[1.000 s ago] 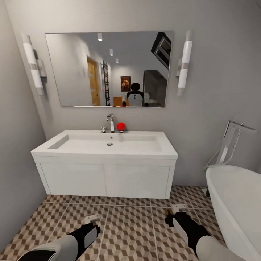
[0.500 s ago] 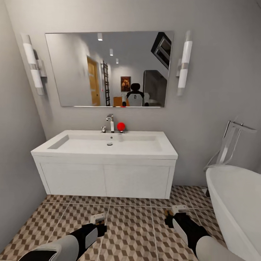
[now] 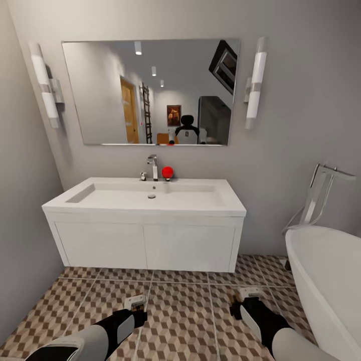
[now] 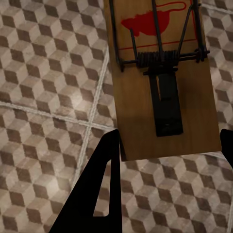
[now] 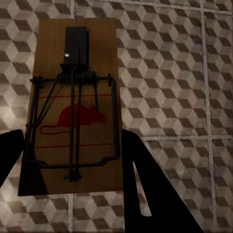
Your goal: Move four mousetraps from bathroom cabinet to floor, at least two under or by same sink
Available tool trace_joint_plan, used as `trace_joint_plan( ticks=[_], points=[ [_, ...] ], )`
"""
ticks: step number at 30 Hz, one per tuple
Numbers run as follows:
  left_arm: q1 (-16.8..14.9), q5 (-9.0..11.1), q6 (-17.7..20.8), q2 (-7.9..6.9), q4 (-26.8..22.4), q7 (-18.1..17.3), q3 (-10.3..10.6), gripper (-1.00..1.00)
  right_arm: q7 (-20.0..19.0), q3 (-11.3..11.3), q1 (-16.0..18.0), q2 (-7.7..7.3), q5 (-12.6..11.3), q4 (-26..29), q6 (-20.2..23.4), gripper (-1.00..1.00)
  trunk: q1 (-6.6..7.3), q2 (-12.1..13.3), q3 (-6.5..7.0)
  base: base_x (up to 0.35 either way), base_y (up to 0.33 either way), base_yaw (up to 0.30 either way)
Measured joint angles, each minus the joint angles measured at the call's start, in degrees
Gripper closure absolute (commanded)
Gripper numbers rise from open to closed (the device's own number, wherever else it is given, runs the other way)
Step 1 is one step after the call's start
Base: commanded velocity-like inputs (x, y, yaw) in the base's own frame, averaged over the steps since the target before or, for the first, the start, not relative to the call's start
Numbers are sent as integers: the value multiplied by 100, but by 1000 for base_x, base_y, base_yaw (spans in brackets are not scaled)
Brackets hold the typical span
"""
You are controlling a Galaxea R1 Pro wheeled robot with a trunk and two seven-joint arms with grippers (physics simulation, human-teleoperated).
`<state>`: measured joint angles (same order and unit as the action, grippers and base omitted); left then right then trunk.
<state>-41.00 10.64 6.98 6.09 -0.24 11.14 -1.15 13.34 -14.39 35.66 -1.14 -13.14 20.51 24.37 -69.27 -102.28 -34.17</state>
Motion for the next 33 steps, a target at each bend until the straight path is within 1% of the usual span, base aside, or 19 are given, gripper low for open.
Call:
trace_joint_plan(
  ticks=[6, 18, 24, 33],
  points=[
    [0, 7, 5, -19, 1, 4, 0, 100, 0, -6, 0, 3, 0, -95, -10, 100, -132, -241, -108, 0, 0, 0],
    [0, 12, 29, -24, 1, 8, -7, 100, 0, -15, 0, 29, 10, -112, -10, 100, -395, -722, -323, 0, 0, 0],
    [0, 12, 30, -72, 1, 14, -8, 100, 0, -24, 0, 37, 39, -113, -3, 100, -527, -963, -431, 0, 0, 0],
    [0, 13, 30, -79, 1, 20, -8, 100, 5, -24, 0, 41, 38, -113, -3, 100, -725, -1324, -592, 0, 0, 0]
  ],
)
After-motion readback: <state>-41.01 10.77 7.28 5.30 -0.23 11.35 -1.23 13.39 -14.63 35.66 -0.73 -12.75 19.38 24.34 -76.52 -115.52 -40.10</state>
